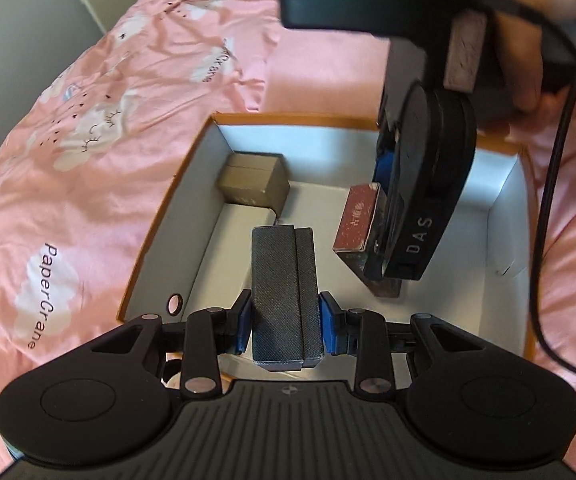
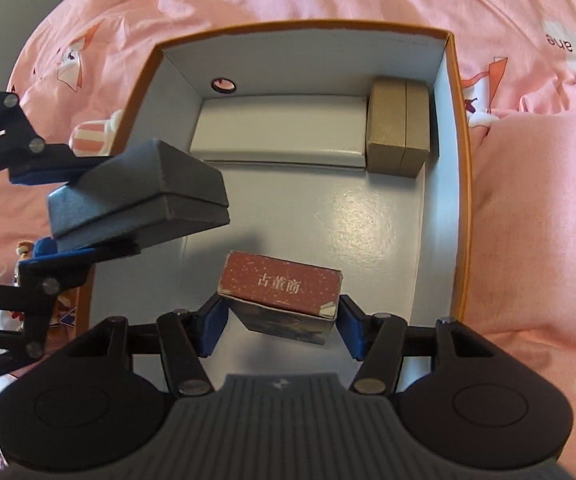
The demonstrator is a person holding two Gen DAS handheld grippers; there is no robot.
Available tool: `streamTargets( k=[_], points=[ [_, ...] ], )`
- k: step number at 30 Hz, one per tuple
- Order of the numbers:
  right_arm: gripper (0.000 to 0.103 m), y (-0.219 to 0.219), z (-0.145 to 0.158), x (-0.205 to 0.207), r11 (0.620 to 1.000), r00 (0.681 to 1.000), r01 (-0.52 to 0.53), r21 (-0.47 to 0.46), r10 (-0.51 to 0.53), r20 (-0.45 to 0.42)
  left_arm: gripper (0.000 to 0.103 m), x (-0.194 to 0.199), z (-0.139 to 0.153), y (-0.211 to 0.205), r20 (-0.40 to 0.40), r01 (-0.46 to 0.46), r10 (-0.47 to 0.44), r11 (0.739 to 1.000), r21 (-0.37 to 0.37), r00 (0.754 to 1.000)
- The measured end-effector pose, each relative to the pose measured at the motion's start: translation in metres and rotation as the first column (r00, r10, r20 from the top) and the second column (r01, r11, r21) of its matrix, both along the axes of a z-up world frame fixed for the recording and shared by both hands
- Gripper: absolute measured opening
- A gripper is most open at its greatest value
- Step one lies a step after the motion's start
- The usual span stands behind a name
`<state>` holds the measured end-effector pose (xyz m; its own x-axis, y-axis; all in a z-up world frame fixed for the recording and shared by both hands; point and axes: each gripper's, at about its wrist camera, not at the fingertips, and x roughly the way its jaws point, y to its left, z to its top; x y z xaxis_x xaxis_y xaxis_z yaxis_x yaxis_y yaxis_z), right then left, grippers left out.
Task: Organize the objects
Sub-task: 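Carry the red card box over the orange box with the right gripper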
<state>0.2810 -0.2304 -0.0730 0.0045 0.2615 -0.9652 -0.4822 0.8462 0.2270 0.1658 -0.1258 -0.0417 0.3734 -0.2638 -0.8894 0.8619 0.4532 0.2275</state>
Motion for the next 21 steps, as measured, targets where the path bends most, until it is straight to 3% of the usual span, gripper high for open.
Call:
streamTargets(
  k=[6, 13, 21],
  points=[
    [0.061, 0.004, -0.011, 0.004, 1.000, 1.000, -0.014, 0.000, 0.014, -0.015, 0.038, -0.003, -0.026, -0.008, 0.042, 0.107, -0.112, 0.989, 0.107, 0.993],
    [0.061, 0.007, -0.018, 0.012, 1.000, 1.000, 0.001, -0.001, -0.001, -0.025, 0.038, -0.009, -0.048, -0.010, 0.125, 0.212, -0.246, 0.948, 0.236, 0.961],
    [0.061, 0.010, -0.022, 0.022, 1.000, 0.999, 0.021, -0.004, -0.021, -0.027, 0.038, -0.016, -0.069, -0.008, 0.077, 0.239, -0.268, 0.934, 0.267, 0.960]
  ],
)
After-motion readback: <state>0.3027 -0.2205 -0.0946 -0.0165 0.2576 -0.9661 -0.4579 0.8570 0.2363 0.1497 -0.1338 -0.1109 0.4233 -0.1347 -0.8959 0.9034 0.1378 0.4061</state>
